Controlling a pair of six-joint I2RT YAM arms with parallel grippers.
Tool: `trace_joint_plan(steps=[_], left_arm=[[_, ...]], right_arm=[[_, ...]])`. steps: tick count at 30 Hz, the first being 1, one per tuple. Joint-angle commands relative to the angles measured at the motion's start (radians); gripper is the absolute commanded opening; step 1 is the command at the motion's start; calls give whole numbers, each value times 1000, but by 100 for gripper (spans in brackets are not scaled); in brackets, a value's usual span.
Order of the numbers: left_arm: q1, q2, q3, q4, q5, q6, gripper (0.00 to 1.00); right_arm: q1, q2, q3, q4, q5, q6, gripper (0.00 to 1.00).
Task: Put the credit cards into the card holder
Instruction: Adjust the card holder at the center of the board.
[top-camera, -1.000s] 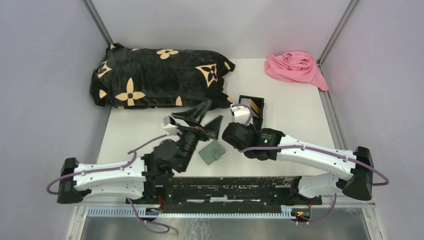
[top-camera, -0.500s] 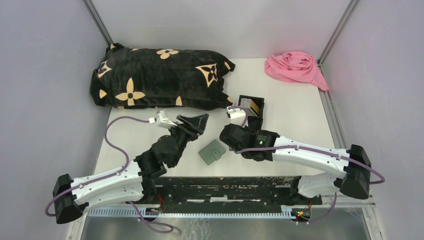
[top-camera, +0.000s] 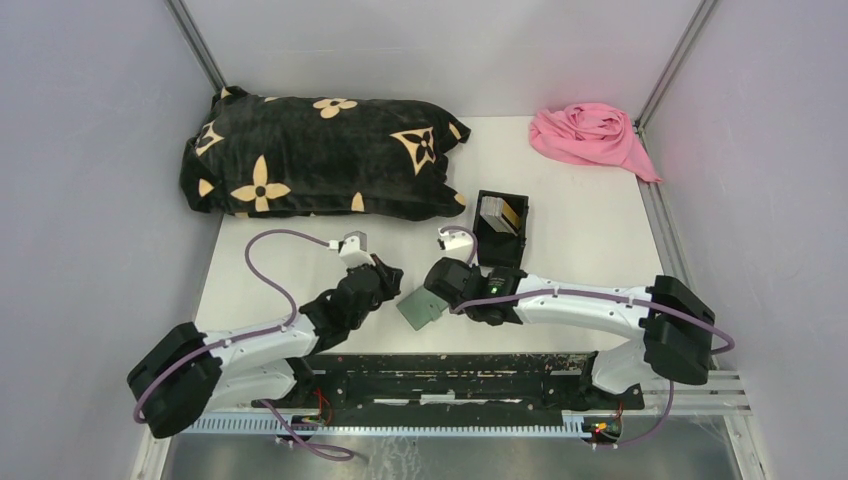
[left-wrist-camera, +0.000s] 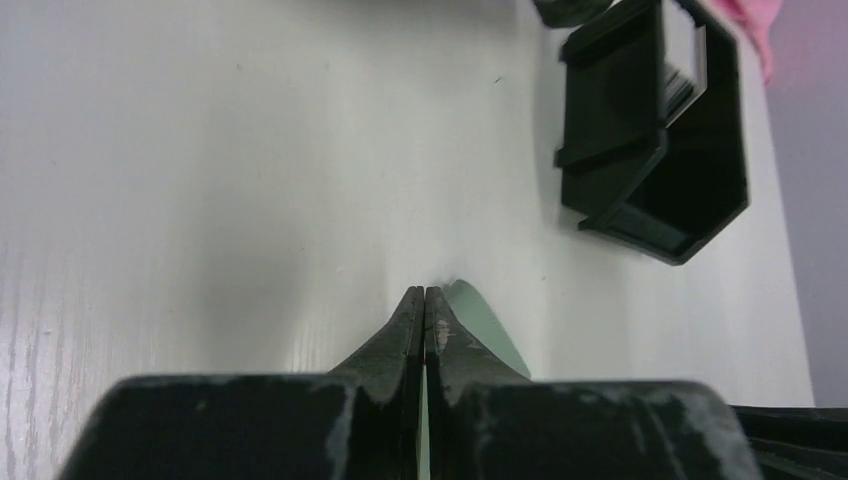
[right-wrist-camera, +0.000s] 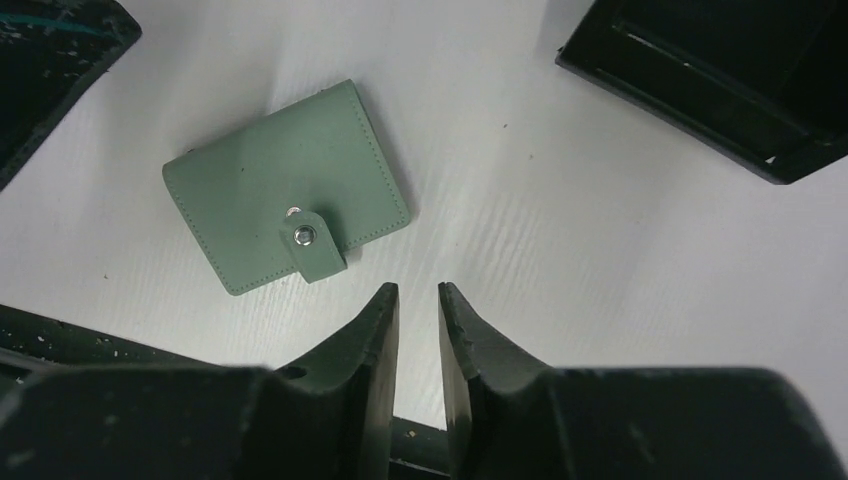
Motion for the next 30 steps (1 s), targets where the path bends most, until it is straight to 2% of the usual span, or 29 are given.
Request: trace_joint_plan(steps=[1, 6, 10, 30], left_arm=[[15, 81, -3, 101, 70, 47, 3], [21, 173, -10, 136, 80, 48, 3], [23, 219, -24, 172, 96, 42, 3], [24, 273, -65, 154, 163, -38, 3]], right_arm=[[-3, 43, -6, 78, -17, 35, 24], [-16, 104, -12, 124, -54, 40, 10], [-30, 149, -13, 154, -86, 40, 7], [-95, 282, -42, 276, -201, 32, 5]])
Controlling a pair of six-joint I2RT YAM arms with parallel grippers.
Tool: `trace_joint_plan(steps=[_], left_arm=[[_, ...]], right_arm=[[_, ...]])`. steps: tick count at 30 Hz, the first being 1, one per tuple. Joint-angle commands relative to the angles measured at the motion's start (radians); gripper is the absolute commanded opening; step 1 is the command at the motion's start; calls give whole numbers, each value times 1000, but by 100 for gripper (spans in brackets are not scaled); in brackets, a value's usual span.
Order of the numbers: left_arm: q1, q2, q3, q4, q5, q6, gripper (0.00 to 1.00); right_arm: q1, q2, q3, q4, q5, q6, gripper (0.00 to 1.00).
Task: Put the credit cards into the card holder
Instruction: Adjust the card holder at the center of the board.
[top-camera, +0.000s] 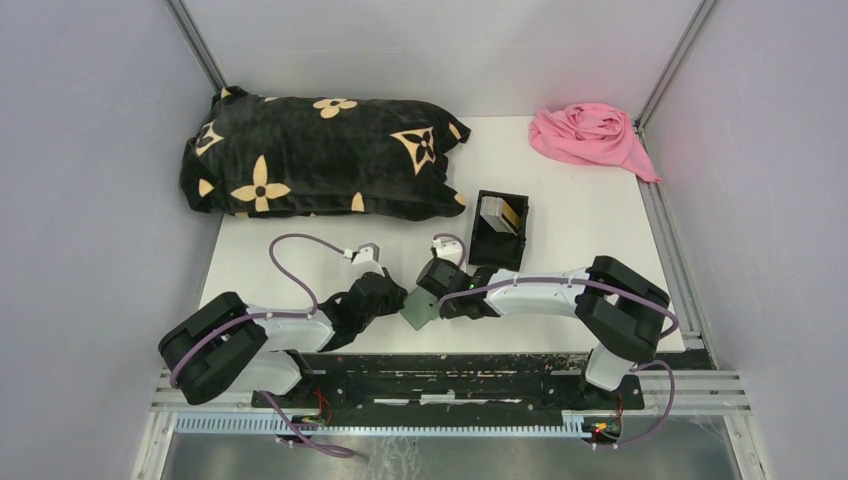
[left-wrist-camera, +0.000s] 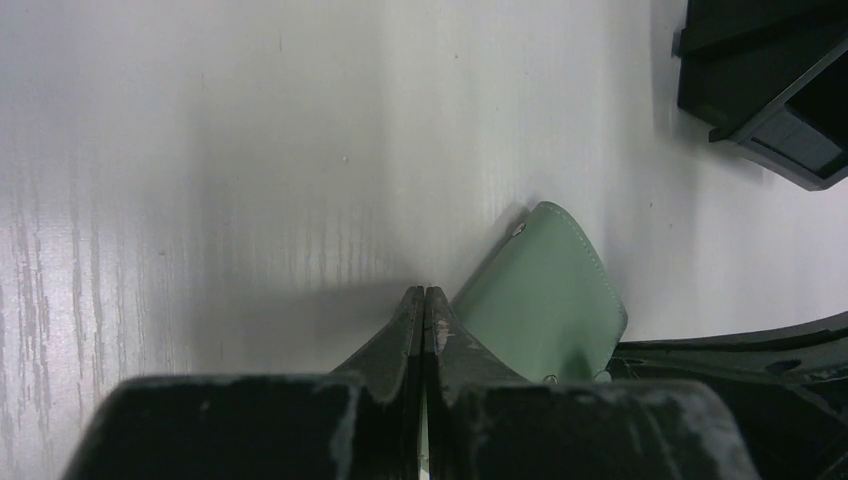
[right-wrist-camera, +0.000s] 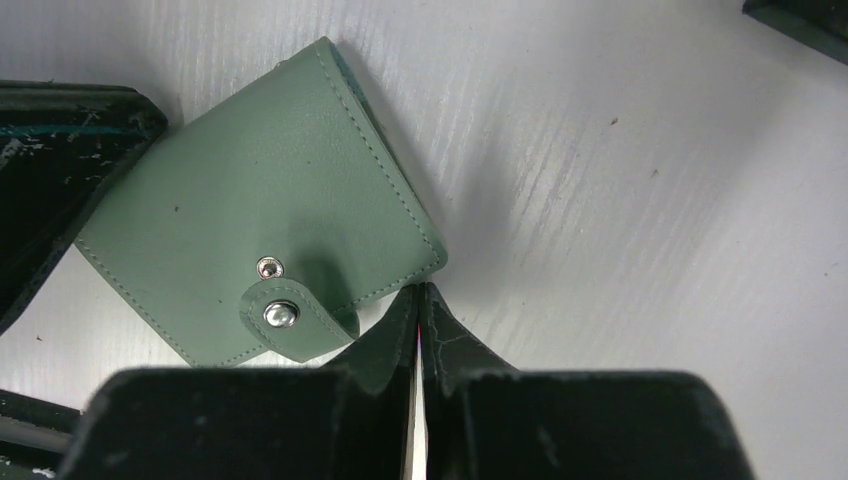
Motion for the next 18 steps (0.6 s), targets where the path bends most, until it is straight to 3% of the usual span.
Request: trace_joint_plan(steps=[1, 18], left_arm=[[5, -2, -14, 22, 27, -31, 3], [7, 124, 59, -5, 24, -74, 3]], right_arm=[[-20, 38, 14, 65, -29, -7, 5], [-143, 163, 161, 74, -121, -110, 4]])
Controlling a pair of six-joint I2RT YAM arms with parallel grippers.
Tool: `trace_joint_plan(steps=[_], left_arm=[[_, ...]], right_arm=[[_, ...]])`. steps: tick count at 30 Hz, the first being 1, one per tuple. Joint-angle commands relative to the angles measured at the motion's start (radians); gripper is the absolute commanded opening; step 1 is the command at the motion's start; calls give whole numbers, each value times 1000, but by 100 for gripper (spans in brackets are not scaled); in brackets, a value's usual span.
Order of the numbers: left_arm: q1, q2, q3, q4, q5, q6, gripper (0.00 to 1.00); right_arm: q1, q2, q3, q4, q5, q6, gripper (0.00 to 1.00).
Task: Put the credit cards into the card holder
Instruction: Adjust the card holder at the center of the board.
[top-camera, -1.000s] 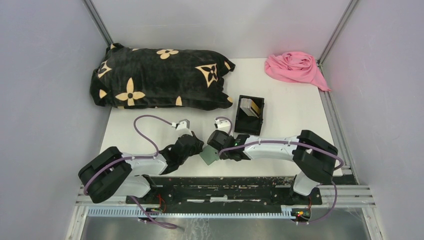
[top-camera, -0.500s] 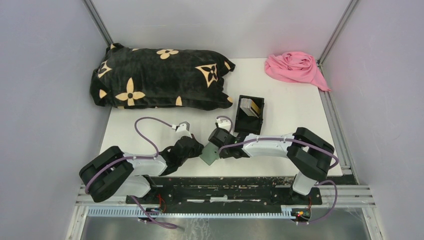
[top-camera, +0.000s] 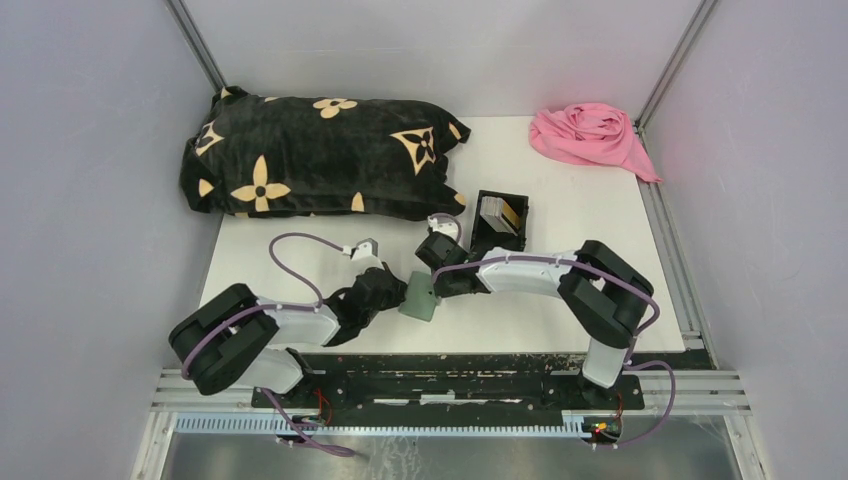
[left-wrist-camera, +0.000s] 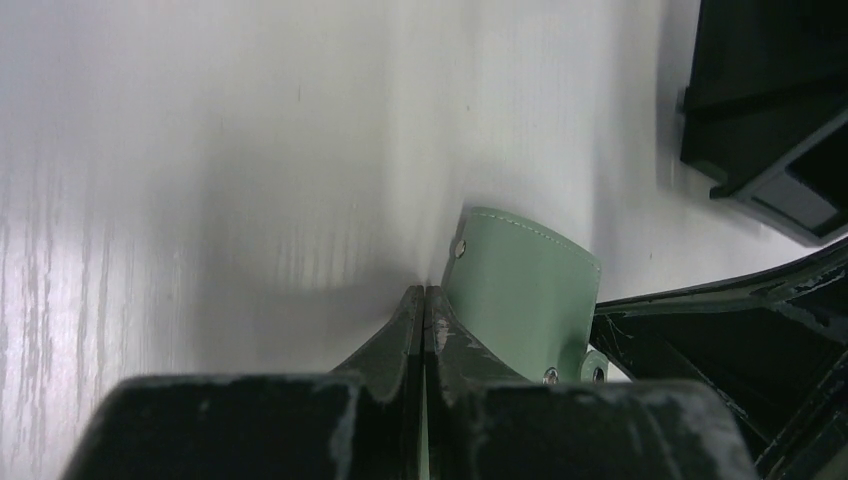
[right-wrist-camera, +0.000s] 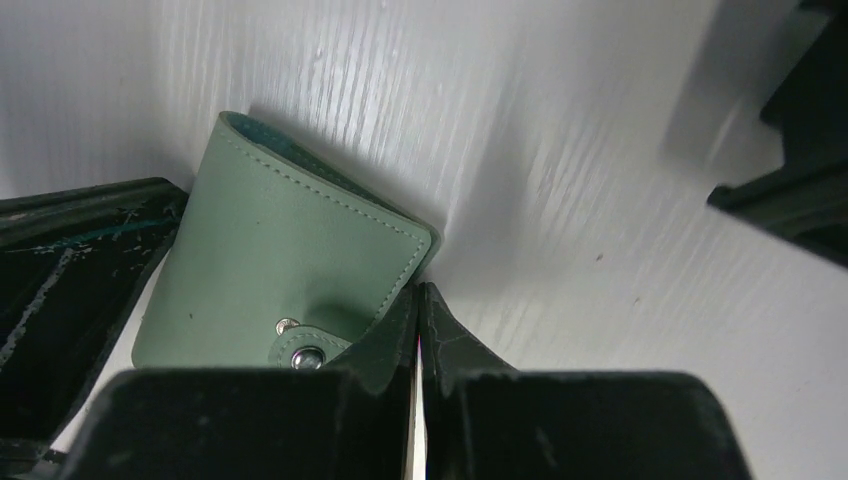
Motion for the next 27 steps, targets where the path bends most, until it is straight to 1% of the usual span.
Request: trace_joint_plan(steps=[1, 5, 9, 19, 23, 25, 27], left_arm=[[-5, 92, 58, -39, 36, -35, 3], [-3, 153, 114, -59, 35, -28, 3], [1, 173, 136, -68, 41, -33, 3], [0, 105, 95, -106, 15, -54, 3], [1, 60, 84, -144, -30, -63, 3], [0, 38, 83, -169, -56, -64, 3], [0, 17, 83, -193, -84, -63, 3]], right_arm=[[-38, 75, 57, 62, -34, -36, 4], [-71, 103, 104, 47, -52, -71, 4], [-99, 125, 152, 30, -62, -103, 4], [-109, 133, 199, 6, -74, -138, 5], [-108, 113, 206, -16, -46, -156, 10], [-108, 95, 209, -36, -15, -168, 15], [-108, 78, 214, -54, 10, -182, 23]])
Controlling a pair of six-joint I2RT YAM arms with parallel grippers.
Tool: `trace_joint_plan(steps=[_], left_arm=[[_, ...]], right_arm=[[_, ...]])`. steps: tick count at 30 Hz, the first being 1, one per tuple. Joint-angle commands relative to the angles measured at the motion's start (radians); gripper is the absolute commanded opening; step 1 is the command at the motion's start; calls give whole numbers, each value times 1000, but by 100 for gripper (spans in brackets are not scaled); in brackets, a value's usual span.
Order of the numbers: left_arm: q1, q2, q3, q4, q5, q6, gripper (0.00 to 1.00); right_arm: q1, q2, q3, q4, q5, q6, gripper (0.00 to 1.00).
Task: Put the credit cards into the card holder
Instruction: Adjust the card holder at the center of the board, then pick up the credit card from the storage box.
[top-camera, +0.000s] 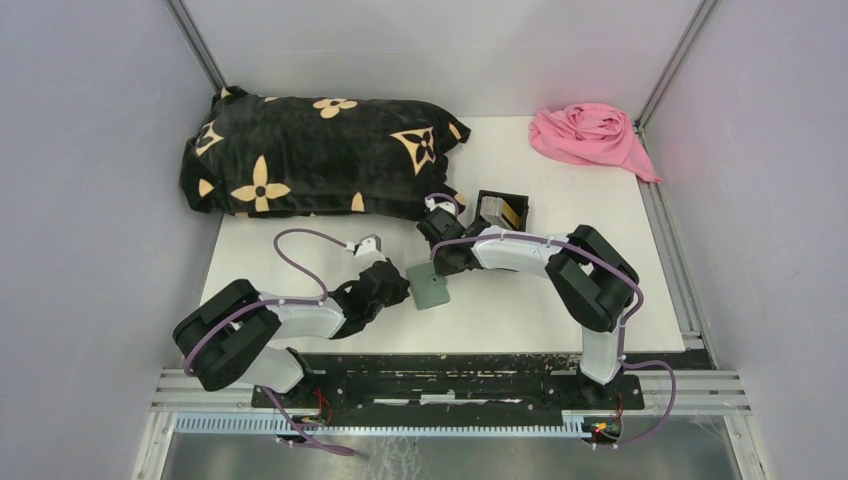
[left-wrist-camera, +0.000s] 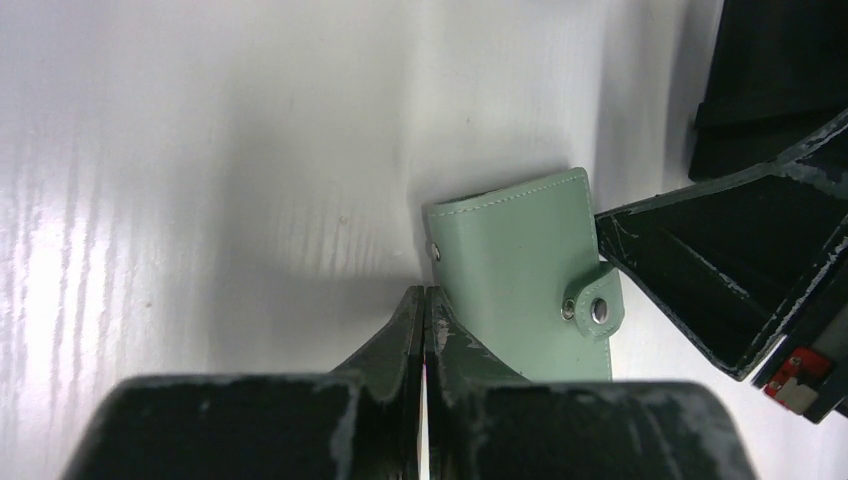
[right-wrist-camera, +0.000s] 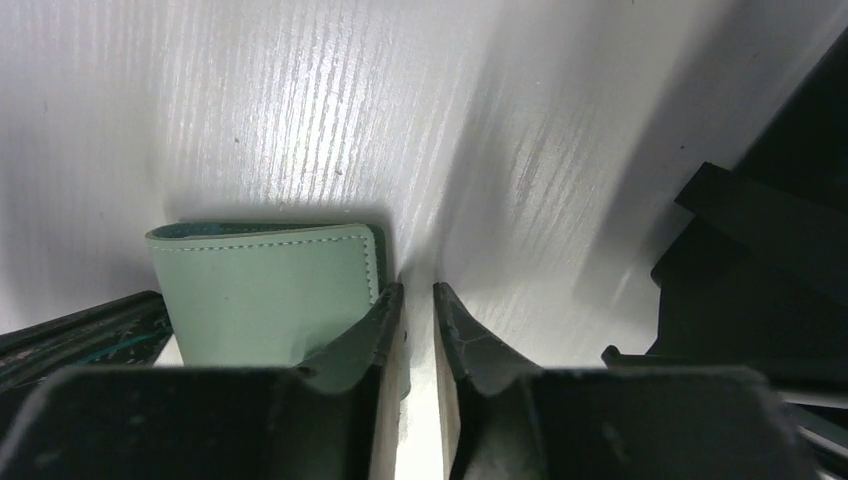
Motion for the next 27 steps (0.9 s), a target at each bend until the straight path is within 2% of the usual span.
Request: trace_joint_plan(steps=[1, 7, 14, 17, 27], left_arm=[[-6, -50, -14, -114, -59, -24, 3], [-6, -145, -10, -182, -126, -22, 3], [-6, -273, 8, -233, -145, 1, 3], [-6, -305, 15, -210, -122, 17, 3], [-5, -242, 71, -139, -41, 62, 3]], right_arm=[[7, -43, 51, -12, 58, -38, 26], [7, -104, 56, -35, 109, -80, 44], [9, -179, 81, -77, 155, -111, 51], [6, -214, 88, -107, 226, -118, 54], [-132, -283, 67, -110, 260, -101, 60]])
